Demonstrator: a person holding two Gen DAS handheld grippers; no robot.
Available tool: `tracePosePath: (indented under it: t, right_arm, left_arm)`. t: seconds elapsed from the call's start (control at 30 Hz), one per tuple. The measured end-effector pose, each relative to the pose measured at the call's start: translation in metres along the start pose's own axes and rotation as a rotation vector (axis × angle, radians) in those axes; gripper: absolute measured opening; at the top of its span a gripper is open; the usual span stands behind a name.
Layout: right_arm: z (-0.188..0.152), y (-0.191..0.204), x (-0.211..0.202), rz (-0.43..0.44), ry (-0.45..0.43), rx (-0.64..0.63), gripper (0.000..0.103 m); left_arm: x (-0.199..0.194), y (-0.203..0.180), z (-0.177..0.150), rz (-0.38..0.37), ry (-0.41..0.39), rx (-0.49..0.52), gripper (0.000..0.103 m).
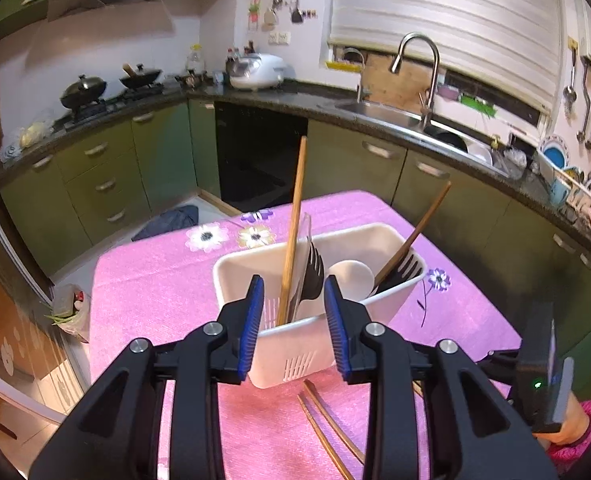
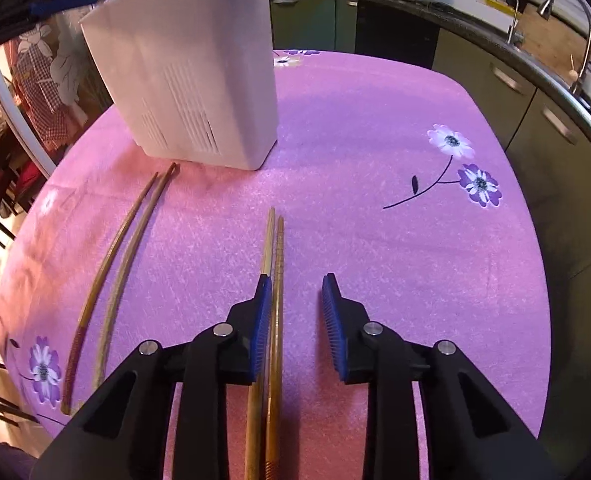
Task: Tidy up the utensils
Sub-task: 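Lift the chopstick with the right tool while the left tool moves back over the table, then lower the left tool onto a wooden chopstick and close on it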
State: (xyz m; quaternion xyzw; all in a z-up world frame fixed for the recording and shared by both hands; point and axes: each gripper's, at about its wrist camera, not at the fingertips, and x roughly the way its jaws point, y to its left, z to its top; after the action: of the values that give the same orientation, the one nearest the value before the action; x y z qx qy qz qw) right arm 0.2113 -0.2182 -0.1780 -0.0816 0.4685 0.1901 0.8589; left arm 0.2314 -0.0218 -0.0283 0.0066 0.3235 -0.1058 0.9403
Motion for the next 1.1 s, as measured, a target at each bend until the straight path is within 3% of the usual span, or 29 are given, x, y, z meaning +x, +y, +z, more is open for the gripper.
tracePosePath:
  t: [0.17,0.27,0.4,0.43,0.5,0.63,0.9,1.0,1.1]
  right_arm:
    - [-0.001,0.007,0.005,-0.025,0.015,-0.037,0.022]
    - [-0.003,0.019,0.007,-0.042,0.016,-0.096,0.019]
    - [0.0,0.014,0.011,-0.012,0.024,-0.071,0.007]
    - [0.0,0.014,0.012,-0.014,0.024,-0.075,0.008]
    - [-0.001,0.014,0.012,-0.009,0.021,-0.075,0.008]
    - [-0.001,0.01,0.013,0.005,0.019,-0.081,0.008]
    - [-0.001,0.007,0.011,0.036,0.016,-0.083,0.008]
    - [-0.002,0.005,0.011,0.048,0.013,-0.075,0.008]
    - [-0.002,0.004,0.01,0.052,0.01,-0.069,0.008]
  left_arm:
    - [-0.035,-0.004,-0.01,0.001,-0.074,-0.006,0.041]
    - [-0.053,-0.018,-0.03,0.029,-0.08,0.015,0.042]
    - [-0.055,-0.035,-0.078,0.091,-0.006,0.004,0.043]
    - [-0.05,-0.037,-0.088,0.096,0.025,-0.011,0.044]
    - [-0.037,-0.041,-0.11,0.08,0.096,-0.052,0.056]
    - [-0.008,-0.042,-0.139,0.093,0.189,-0.096,0.057]
    - [0.031,-0.039,-0.147,0.177,0.257,-0.13,0.057]
    - [0.041,-0.039,-0.148,0.185,0.278,-0.133,0.049]
    - [0.051,-0.039,-0.152,0.186,0.302,-0.129,0.049]
